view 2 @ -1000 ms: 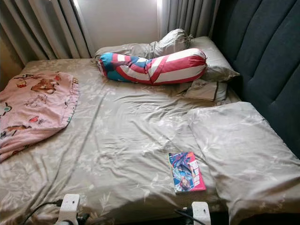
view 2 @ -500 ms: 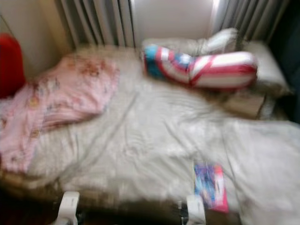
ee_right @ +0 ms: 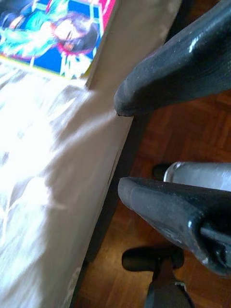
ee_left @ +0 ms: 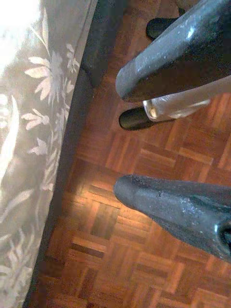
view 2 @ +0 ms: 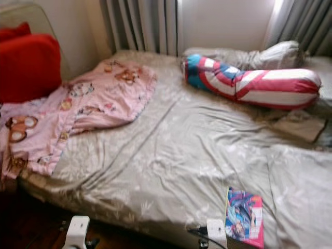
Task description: Clean up the room
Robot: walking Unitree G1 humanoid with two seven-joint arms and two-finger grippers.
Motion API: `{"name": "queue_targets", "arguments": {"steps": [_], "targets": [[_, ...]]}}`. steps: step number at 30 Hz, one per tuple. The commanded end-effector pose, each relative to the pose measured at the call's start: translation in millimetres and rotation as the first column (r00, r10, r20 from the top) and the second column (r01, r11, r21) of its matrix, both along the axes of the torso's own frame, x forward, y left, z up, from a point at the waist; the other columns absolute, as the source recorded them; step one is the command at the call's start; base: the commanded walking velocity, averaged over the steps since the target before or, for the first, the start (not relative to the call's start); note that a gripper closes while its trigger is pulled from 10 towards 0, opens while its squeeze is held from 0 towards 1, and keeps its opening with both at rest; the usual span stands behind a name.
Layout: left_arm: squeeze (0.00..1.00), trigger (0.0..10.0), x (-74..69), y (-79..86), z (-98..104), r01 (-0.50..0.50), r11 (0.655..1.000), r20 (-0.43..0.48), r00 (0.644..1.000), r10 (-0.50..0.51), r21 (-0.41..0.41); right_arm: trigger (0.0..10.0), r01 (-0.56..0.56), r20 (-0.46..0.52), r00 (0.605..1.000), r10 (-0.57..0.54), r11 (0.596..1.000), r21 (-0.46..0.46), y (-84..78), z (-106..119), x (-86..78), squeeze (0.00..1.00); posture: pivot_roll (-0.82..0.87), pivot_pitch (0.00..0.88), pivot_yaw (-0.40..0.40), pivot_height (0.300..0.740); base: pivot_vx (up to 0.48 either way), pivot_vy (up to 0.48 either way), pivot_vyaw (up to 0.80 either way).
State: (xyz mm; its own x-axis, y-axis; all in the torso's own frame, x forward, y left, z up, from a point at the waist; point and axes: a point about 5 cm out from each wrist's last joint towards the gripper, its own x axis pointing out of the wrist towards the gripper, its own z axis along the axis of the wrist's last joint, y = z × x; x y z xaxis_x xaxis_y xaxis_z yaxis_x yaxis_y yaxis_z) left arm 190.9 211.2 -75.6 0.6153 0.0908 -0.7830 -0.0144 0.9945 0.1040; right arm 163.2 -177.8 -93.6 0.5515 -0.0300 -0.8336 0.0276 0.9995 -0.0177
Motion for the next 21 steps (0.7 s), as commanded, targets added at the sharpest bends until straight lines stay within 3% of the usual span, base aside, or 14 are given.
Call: {"name": "queue_targets", "arguments": {"steps": [1, 21], "targets": [[0.0, 10.0, -7.6, 1.7, -3.8, 0.007, 1.0, -0.035, 0.999, -0.007, 0.003, 10.0, 0.01, -0.007, 1.0, -0.01, 1.0, 0.011, 1.3, -0.7, -1.0, 0.0, -0.09, 0.0, 0.011, 0.74, 0.0, 0.0, 0.0], [0.0, 10.0, -2.4, 0.5, -1.6, 0.011, 1.0, -0.026, 1.0, -0.011, -0.001, 10.0, 0.019, -0.003, 1.0, -0.019, 1.0, 0.013, 3.0, 0.4, 2.3, 0.0, -0.09, 0.0, 0.015, 0.74, 0.0, 0.277, 0.0]]}}
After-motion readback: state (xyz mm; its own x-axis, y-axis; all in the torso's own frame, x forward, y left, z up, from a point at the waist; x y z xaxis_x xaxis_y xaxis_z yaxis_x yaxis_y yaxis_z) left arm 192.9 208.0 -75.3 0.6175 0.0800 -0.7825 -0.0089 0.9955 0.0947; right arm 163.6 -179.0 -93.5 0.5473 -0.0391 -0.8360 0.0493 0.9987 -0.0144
